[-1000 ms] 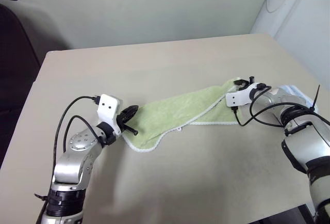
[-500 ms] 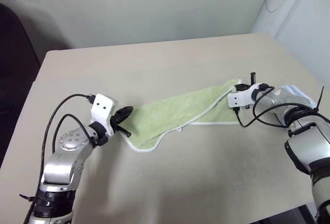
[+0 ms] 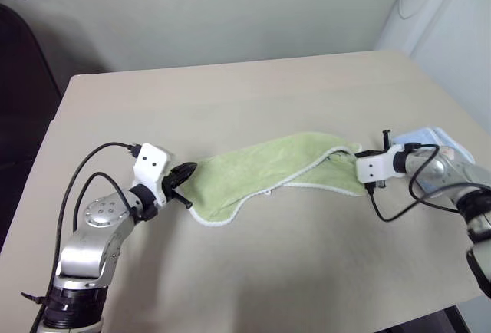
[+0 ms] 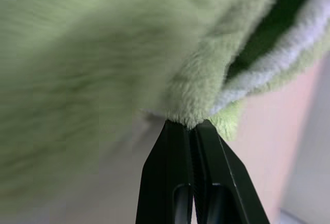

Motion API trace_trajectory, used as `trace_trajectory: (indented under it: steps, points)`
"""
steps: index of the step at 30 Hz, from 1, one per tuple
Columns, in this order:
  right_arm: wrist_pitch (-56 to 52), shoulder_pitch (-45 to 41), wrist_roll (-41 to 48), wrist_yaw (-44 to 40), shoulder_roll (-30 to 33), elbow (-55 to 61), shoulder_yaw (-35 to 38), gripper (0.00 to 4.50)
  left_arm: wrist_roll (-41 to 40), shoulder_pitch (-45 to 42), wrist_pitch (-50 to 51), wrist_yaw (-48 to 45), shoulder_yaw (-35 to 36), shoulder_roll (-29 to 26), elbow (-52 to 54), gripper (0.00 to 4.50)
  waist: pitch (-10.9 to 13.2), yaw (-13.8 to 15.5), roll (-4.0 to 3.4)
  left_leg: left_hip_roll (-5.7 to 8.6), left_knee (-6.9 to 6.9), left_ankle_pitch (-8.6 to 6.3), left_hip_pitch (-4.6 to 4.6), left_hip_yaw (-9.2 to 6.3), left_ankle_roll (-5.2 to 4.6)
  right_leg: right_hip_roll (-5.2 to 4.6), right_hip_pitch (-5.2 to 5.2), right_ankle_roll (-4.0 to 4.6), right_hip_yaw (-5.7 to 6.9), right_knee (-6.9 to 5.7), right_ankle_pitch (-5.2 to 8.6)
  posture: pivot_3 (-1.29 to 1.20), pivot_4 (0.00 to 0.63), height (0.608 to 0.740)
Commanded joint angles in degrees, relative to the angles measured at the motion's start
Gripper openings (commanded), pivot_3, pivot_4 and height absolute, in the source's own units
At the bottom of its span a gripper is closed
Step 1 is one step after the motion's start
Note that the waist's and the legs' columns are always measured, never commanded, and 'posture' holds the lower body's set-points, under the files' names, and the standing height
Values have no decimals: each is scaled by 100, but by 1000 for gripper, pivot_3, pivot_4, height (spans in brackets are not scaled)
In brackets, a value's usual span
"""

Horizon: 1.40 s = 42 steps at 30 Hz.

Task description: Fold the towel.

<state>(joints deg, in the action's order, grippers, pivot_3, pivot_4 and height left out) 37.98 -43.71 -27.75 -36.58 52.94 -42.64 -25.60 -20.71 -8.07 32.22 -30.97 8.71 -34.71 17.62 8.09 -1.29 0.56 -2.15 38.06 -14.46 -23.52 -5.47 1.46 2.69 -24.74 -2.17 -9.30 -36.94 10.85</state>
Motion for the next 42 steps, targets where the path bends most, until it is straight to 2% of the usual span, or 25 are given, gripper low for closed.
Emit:
trace_trajectory:
  steps: [1, 3, 11, 13, 16, 24, 36, 42]
  points:
    - [-451, 205, 340, -391, 161, 672, 398, 237, 33, -122, -70, -42, -56, 1, 123, 0, 0, -13, 0, 0, 4, 0, 4, 0, 0, 0, 4, 0, 0, -1, 0, 0, 150, 735]
    - [-720, 290, 303, -417, 150, 781, 496, 707, 59, -220, -89, -44, -136, 26, 52, 0, 0, -16, 0, 0, 9, 0, 12, 0, 0, 0, 13, 9, -3, -1, 5, 0, 150, 735]
    - [-1004, 442, 248, -522, 125, 1061, 665, 3495, 61, -259, -101, -38, -172, 24, 17, 0, 0, -15, 0, 1, 8, 1, 15, 0, -1, 1, 15, -5, -2, 0, -3, 0, 150, 735]
    - [-1038, 363, -24, -245, 225, 1000, 694, 4214, 66, -299, -100, -37, -239, 63, 2, 0, 0, -11, 0, 1, 8, 1, 16, 0, -1, 1, 15, -5, -2, 0, -3, 0, 150, 735]
    - [-1017, 131, -412, 176, 272, 742, 685, 4214, 84, -304, -97, -27, -325, 118, 3, 0, 0, 26, 0, 1, 12, 1, 17, -1, -1, 1, 18, -8, -2, 0, -5, 0, 150, 735]
    - [-850, -324, -622, 270, 192, 208, 630, 4214, 110, -188, -74, -17, -251, 130, 75, 0, 0, 20, 0, 1, 7, 1, 17, 0, -1, 1, 12, -16, -5, -1, -9, 0, 150, 735]
    - [-947, -180, -73, -580, 51, 210, 722, 4214, 117, -196, -89, 2, -273, 172, 77, 0, 0, 36, 0, 1, 9, 2, 17, 0, -2, 2, 15, -16, -3, -1, -9, 0, 150, 735]
    - [-1075, -88, 127, -640, 41, 385, 875, 4214, 120, -216, -98, -43, -295, 167, 39, 0, 0, 32, -1, 1, 11, 2, 19, 1, -2, 2, 17, -15, -4, -2, -9, 0, 150, 735]
